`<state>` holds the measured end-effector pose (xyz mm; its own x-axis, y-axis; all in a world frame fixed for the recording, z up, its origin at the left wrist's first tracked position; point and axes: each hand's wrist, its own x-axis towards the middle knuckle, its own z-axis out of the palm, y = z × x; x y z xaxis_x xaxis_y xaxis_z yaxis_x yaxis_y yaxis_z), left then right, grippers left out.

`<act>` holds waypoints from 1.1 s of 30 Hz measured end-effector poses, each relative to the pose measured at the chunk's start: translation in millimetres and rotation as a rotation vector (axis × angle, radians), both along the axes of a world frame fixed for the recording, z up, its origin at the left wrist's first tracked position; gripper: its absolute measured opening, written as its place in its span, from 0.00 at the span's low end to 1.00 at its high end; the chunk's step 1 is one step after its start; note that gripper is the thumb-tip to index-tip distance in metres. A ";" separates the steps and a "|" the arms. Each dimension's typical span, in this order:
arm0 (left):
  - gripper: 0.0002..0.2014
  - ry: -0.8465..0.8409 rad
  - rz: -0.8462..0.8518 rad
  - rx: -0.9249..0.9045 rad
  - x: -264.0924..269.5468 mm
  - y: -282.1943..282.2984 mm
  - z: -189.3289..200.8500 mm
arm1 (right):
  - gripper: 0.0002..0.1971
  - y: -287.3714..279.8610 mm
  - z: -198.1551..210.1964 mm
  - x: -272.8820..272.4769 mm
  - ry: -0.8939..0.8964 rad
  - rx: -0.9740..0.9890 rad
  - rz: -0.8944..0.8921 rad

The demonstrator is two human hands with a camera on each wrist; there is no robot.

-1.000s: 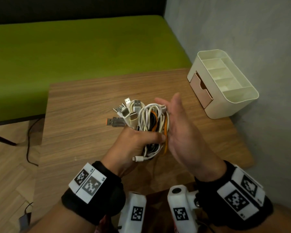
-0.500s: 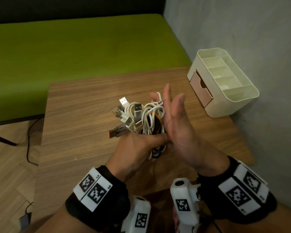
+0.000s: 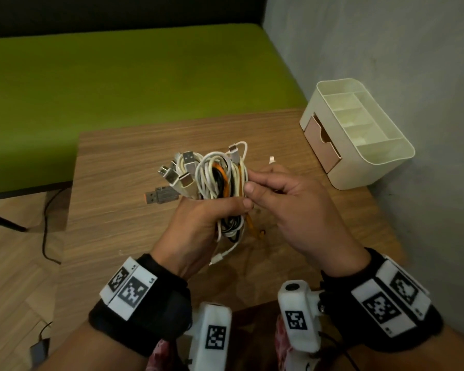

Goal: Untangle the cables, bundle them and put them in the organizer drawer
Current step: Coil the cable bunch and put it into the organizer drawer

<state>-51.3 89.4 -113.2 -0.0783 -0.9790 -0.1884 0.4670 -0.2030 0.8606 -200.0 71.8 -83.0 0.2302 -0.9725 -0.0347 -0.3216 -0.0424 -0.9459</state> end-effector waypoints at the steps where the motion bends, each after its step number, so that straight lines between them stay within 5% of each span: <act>1: 0.26 0.005 -0.030 0.018 1.0 0.2 1.2 | 0.13 0.4 -0.1 0.2 -0.008 0.000 0.002; 11: 0.27 0.153 0.028 -0.007 2.9 1.9 4.1 | 0.14 3.1 -8.2 9.3 -0.136 -0.024 0.036; 17: 0.12 0.139 0.087 0.044 2.0 -1.9 7.2 | 0.16 4.3 -3.2 5.2 -0.276 0.115 -0.015; 19: 0.06 0.146 0.130 0.095 10.2 -5.0 6.2 | 0.25 -0.7 4.2 -5.6 -0.311 0.202 0.033; 22: 0.01 0.228 0.114 0.090 14.3 -3.3 8.2 | 0.42 1.5 7.7 -5.3 -0.028 0.293 0.284; 27: 0.03 0.426 -0.003 0.082 5.8 3.5 10.4 | 0.26 8.0 -3.7 6.8 0.087 0.229 0.234; 33: 0.13 0.529 -0.062 0.010 15.5 0.4 2.4 | 0.29 5.2 -8.7 5.7 -0.095 0.318 0.199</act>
<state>-35.8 89.8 -110.8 -0.2231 -0.9678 -0.1168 0.8237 -0.2512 0.5083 -194.4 77.0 -91.7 0.4297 -0.8529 -0.2965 -0.2469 0.2049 -0.9471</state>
